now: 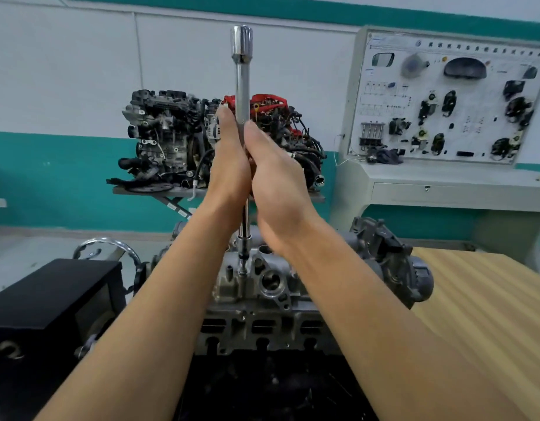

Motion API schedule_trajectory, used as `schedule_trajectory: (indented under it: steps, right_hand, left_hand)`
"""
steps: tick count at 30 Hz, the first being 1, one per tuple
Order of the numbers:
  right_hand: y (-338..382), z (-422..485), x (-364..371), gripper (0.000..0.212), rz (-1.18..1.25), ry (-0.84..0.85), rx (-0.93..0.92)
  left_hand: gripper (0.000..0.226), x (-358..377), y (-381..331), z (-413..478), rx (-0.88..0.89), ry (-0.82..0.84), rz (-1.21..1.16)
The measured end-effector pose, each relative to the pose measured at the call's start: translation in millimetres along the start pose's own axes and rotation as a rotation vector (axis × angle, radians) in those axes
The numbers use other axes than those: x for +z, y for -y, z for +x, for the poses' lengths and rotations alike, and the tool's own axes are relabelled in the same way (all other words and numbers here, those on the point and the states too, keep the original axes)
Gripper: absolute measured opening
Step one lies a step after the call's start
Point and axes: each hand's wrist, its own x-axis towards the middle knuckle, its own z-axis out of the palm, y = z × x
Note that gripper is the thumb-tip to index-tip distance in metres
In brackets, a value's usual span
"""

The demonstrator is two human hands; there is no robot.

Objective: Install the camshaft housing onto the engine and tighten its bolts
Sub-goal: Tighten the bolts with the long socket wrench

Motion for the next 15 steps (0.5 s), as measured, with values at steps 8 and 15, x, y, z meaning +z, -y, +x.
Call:
schedule_trajectory:
  steps: [8, 15]
  right_hand:
    - [28.3, 23.3, -30.3, 0.026, -0.514, -0.113, -0.262]
    - [32.3, 40.2, -16.3, 0.048, -0.853, -0.150, -0.354]
  left_hand:
    - [0.037, -11.0, 3.0, -26.7, -0.004, -0.015, -0.128]
    - [0.034, -42.8, 8.6, -58.2, 0.250, 0.031, 0.538]
